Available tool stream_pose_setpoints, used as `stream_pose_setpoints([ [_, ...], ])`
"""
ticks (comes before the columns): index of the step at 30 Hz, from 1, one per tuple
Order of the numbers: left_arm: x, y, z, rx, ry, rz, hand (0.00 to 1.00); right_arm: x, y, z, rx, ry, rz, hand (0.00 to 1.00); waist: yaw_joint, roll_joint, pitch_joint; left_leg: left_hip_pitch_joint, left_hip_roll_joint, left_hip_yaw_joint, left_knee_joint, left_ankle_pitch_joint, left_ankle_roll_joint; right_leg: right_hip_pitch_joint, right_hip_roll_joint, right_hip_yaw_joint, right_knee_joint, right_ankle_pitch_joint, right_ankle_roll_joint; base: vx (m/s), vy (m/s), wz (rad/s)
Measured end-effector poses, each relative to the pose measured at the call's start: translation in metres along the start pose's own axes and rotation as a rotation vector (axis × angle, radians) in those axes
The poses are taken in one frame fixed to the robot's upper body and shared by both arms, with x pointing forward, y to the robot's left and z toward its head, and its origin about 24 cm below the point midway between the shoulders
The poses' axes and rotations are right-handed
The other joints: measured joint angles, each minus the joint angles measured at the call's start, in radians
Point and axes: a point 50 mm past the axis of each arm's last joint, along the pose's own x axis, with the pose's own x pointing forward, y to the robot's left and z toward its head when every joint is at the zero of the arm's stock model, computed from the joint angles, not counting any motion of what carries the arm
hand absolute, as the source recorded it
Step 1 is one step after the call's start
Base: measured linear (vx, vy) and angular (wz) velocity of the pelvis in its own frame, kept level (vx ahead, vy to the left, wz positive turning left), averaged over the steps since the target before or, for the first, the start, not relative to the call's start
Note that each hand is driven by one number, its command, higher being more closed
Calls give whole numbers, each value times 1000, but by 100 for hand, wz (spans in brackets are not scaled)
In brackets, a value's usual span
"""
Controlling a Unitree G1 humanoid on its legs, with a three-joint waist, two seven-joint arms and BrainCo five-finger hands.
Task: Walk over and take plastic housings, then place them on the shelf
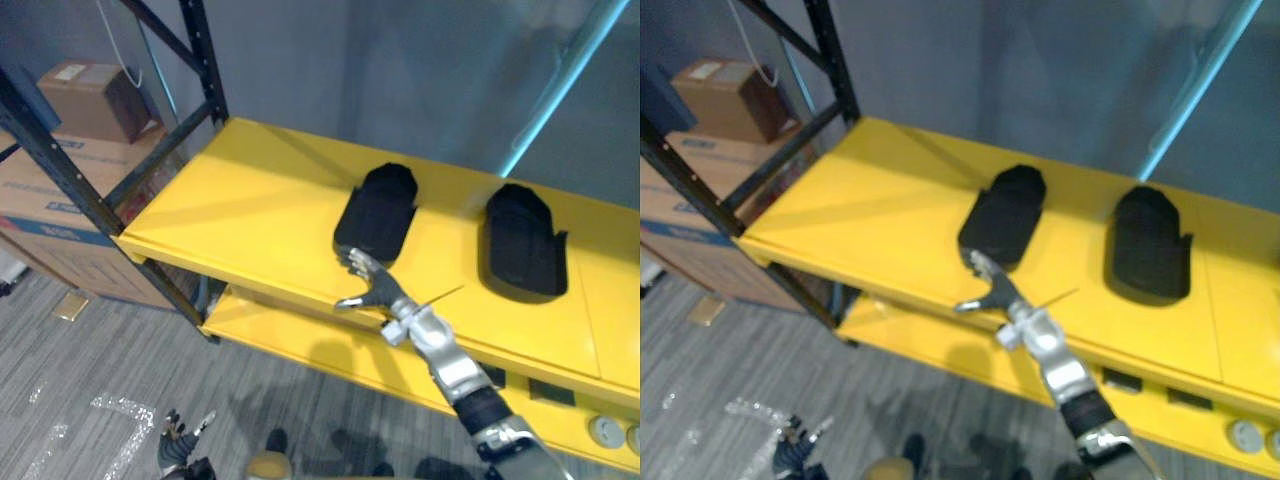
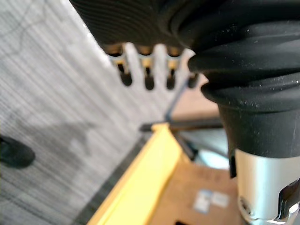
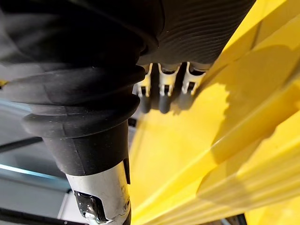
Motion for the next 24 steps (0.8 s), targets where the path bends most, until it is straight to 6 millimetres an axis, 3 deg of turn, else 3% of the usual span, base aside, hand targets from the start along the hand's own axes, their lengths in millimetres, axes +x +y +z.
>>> stream_pose_setpoints([
  [11, 0, -2, 0, 5, 2, -8, 0, 2, -3, -5, 25, 27, -62, 0, -1, 1, 5, 19, 1, 27, -5, -3, 4, 5, -1, 27, 0, 2, 2, -18, -2, -6],
  [24, 1, -9, 2, 18, -3, -38, 0, 6, -3, -2, 19, 17, -93, 0, -23, -1, 12, 19, -5, 28, -5, -6, 9, 6, -7, 28, -3, 5, 6, -5, 1, -1],
])
